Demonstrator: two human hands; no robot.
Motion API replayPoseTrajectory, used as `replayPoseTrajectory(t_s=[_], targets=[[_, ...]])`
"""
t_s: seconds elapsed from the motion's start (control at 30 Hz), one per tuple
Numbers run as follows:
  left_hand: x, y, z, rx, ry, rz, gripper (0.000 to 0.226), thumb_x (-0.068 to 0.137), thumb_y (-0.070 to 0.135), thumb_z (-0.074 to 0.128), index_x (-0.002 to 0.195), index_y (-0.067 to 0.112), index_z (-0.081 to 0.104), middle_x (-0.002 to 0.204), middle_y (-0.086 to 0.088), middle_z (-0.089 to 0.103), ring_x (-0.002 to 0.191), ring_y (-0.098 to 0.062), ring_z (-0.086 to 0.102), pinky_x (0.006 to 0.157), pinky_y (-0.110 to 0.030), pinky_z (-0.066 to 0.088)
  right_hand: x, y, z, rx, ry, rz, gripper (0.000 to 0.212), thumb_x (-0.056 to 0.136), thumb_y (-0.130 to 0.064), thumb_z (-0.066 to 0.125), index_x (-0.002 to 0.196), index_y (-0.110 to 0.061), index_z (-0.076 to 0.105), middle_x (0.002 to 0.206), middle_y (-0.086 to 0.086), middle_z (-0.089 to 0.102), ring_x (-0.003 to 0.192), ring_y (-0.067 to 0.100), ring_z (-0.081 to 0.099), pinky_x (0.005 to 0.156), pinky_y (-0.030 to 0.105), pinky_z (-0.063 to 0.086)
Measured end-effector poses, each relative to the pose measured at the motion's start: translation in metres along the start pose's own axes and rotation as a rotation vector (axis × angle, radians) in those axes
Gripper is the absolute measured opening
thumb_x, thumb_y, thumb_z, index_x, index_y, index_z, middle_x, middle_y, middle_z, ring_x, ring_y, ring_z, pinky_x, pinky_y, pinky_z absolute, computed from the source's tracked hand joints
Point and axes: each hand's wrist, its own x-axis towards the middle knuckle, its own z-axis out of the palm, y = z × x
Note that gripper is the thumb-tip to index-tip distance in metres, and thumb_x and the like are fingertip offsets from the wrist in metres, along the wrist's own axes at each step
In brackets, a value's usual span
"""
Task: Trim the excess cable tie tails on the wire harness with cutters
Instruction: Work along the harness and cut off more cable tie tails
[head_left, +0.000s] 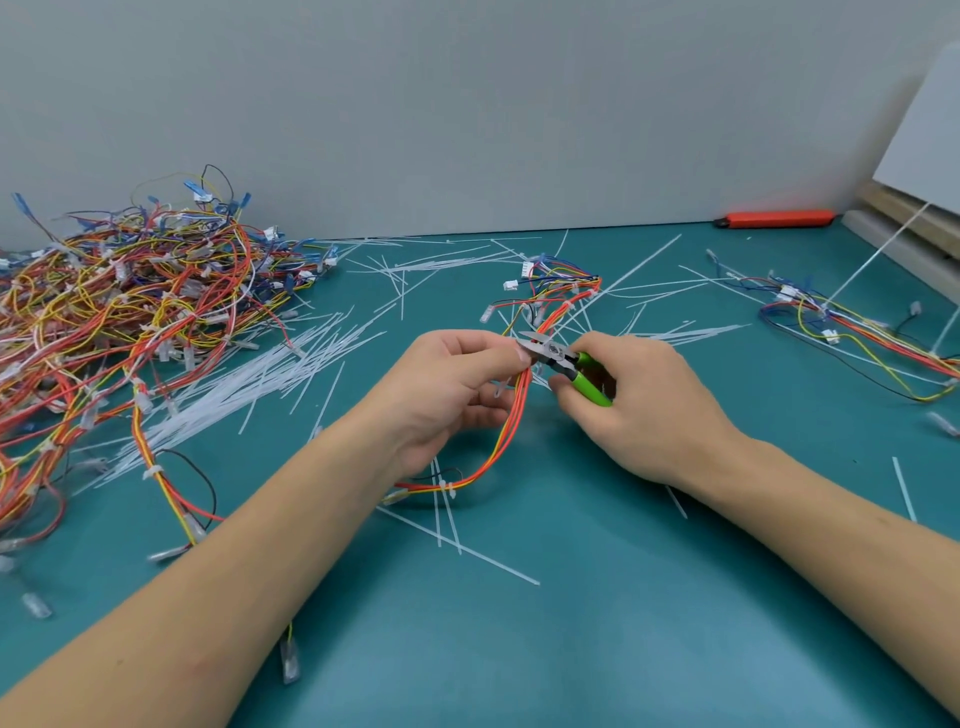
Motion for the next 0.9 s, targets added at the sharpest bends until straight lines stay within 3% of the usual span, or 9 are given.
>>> replayPoseTrajectory(t_s=[0.1, 0.23, 0.4, 0.53, 0.67, 0.77, 0.9], targets=[[0.0001, -0.0005, -0.0001, -0.032, -0.018, -0.011, 0.011, 0.094, 0.010, 0.067, 0.088, 0.013, 0.076, 0.075, -0.001, 0.062, 0.052, -0.010, 0.055, 0.052, -0.021, 0.051, -0.0010, -0.0015, -0.0008, -0.026, 0.011, 0.042, 0.043, 0.091, -0.049, 0.059, 0.066, -0.021, 0.039, 0.052, -0.001, 0.042, 0.056, 0.021, 0.042, 0.047, 0.032, 0.031], [0.0000, -0.0010, -0.0004, -0.071, -0.033, -0.036, 0.011, 0.095, 0.011, 0.065, 0.101, 0.008, 0.075, 0.073, 0.001, 0.062, 0.051, -0.008, 0.054, 0.051, -0.019, 0.050, -0.0018, -0.0043, 0.0001, -0.049, 0.009, 0.065, 0.046, 0.093, -0.046, 0.061, 0.064, -0.020, 0.036, 0.051, 0.000, 0.040, 0.056, 0.025, 0.042, 0.048, 0.034, 0.034], [-0.0003, -0.0004, -0.0004, -0.112, -0.055, -0.090, 0.014, 0.095, 0.011, 0.065, 0.091, 0.013, 0.078, 0.079, -0.003, 0.058, 0.054, -0.009, 0.055, 0.055, -0.021, 0.051, -0.0011, -0.0035, 0.0000, -0.027, 0.020, 0.009, 0.027, 0.093, -0.040, 0.066, 0.077, -0.025, 0.051, 0.058, -0.010, 0.048, 0.064, 0.010, 0.049, 0.055, 0.031, 0.032], [0.0009, -0.0001, -0.0026, -0.133, -0.075, -0.130, 0.022, 0.093, 0.013, 0.065, 0.076, 0.016, 0.079, 0.076, -0.003, 0.056, 0.054, -0.009, 0.053, 0.055, -0.022, 0.050, 0.0003, -0.0047, -0.0016, -0.054, 0.000, -0.031, 0.013, 0.093, -0.036, 0.068, 0.090, -0.027, 0.059, 0.070, -0.017, 0.051, 0.074, 0.014, 0.044, 0.067, 0.034, 0.031], [0.0022, -0.0014, -0.0048, -0.173, -0.118, -0.154, 0.027, 0.094, 0.013, 0.064, 0.069, 0.017, 0.074, 0.069, 0.000, 0.051, 0.050, -0.008, 0.050, 0.050, -0.022, 0.047, 0.0011, -0.0052, -0.0031, -0.031, -0.017, -0.032, 0.013, 0.093, -0.035, 0.068, 0.090, -0.024, 0.061, 0.068, -0.016, 0.050, 0.074, 0.009, 0.045, 0.065, 0.035, 0.032], [0.0033, -0.0022, -0.0055, -0.175, -0.118, -0.163, 0.025, 0.092, 0.014, 0.065, 0.070, 0.016, 0.077, 0.068, 0.002, 0.055, 0.051, -0.008, 0.050, 0.050, -0.022, 0.047, -0.0001, -0.0047, -0.0027, -0.026, -0.016, -0.019, 0.023, 0.094, -0.037, 0.067, 0.080, -0.022, 0.056, 0.059, -0.010, 0.048, 0.064, 0.011, 0.048, 0.058, 0.037, 0.037], [0.0034, -0.0021, -0.0052, -0.176, -0.129, -0.155, 0.019, 0.089, 0.016, 0.067, 0.075, 0.017, 0.080, 0.070, 0.002, 0.060, 0.053, -0.007, 0.052, 0.052, -0.022, 0.049, -0.0019, -0.0069, -0.0032, -0.072, -0.003, 0.043, 0.044, 0.093, -0.044, 0.062, 0.067, -0.018, 0.038, 0.051, 0.000, 0.040, 0.055, 0.024, 0.042, 0.047, 0.033, 0.031]])
